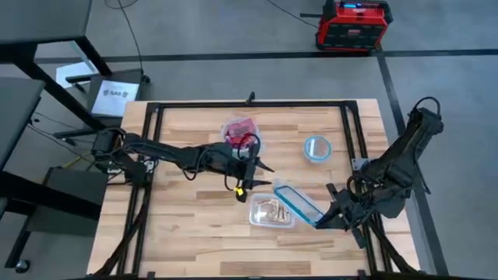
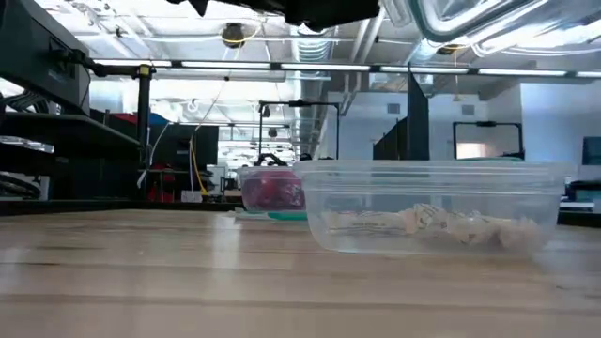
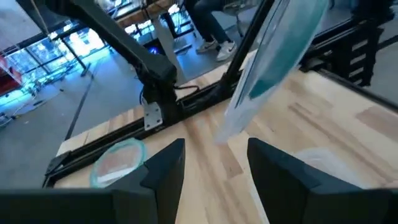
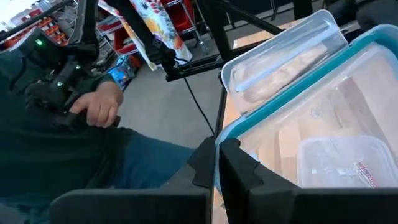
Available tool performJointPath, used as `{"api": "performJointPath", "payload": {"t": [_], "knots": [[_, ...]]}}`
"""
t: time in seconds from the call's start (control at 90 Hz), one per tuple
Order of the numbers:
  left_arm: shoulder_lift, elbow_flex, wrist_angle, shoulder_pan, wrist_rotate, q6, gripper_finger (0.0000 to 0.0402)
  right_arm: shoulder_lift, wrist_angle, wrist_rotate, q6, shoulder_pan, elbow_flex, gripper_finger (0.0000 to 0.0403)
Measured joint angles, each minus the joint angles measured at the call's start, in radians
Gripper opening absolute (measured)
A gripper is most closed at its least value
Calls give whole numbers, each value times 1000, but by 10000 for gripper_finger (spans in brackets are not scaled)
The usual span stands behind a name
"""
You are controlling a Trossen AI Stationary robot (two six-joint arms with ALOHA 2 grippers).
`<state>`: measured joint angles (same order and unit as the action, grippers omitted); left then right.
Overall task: Sort candy
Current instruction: Close the rectangular transparent bin
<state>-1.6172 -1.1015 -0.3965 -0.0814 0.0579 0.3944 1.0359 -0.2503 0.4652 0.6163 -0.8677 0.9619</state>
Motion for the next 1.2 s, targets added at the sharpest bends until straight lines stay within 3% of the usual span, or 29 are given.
{"api": "performJointPath", "payload": {"t": [0.267, 0.489, 0.8, 0.9, 1.044, 1.2], "knots": [[-5, 0, -60, -12, 96, 5, 162, 0, 1, -1, -28, 16, 0, 0], [-8, -14, -73, -14, 123, 12, 162, 0, 4, -30, -66, 61, 0, 0], [-111, -64, -65, -18, 123, 50, 158, 0, 58, -74, -154, 111, 0, 0], [-107, -64, -64, -18, 119, 21, 129, 0, 47, -74, -154, 112, 0, 0], [-94, -63, 9, -18, 123, -49, 26, 0, 10, -72, -135, 127, 0, 0], [-71, -63, 107, -22, 125, -127, 16, -1, -43, -76, -7, 151, 0, 0]]}}
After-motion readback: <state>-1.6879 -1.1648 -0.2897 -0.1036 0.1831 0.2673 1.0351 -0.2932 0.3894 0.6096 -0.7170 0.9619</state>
